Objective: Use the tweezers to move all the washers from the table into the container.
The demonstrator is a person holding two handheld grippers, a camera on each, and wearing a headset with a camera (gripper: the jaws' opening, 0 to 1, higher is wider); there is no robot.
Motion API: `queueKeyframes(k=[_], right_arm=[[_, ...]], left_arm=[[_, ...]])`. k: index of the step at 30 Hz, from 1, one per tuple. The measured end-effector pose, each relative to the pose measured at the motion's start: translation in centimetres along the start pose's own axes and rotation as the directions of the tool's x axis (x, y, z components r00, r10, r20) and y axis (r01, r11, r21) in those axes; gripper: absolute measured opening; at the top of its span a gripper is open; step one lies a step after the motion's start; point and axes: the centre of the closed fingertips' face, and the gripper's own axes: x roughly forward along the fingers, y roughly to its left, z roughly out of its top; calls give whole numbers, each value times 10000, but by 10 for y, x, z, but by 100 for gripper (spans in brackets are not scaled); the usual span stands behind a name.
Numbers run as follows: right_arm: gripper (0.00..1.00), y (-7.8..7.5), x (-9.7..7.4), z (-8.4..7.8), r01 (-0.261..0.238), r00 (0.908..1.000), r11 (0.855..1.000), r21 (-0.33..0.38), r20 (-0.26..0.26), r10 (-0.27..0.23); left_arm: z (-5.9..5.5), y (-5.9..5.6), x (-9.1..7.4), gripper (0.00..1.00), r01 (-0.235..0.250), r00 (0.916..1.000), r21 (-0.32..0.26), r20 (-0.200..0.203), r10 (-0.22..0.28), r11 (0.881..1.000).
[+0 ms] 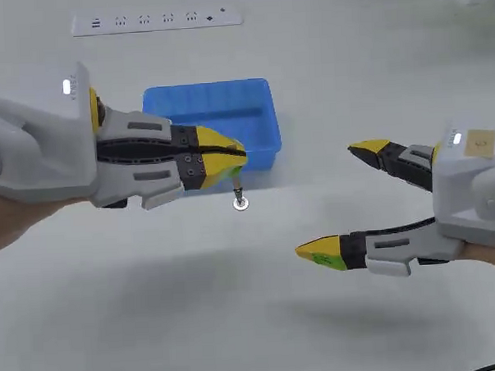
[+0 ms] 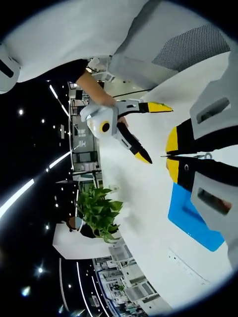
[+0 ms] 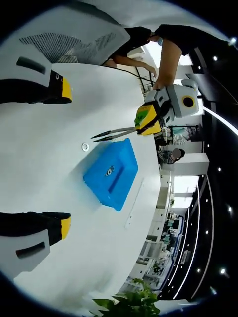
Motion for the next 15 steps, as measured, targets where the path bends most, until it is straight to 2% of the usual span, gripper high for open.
queueKeyframes(k=[3, 6, 9, 15], right_arm=[[96, 1, 1, -5, 13, 10000, 10000, 84, -38, -13], [100, 12, 4, -8, -451, 9990, 9985, 303, 18, 451], [100, 20, 6, -10, -777, 9969, 9966, 270, -66, 779], [100, 23, 10, -9, -894, 9960, 9953, 378, 9, 894]], left_arm=[[-4, 1, 2, 5, -39, 9999, 16, -122, 40, 10000], [-7, 2, 4, 5, -105, 9998, -63, -158, 104, 9999], [-10, 4, 5, 5, -194, 9996, -152, -187, 191, 9997], [-15, 1, 6, 5, -179, 9994, -272, -291, 171, 9995]])
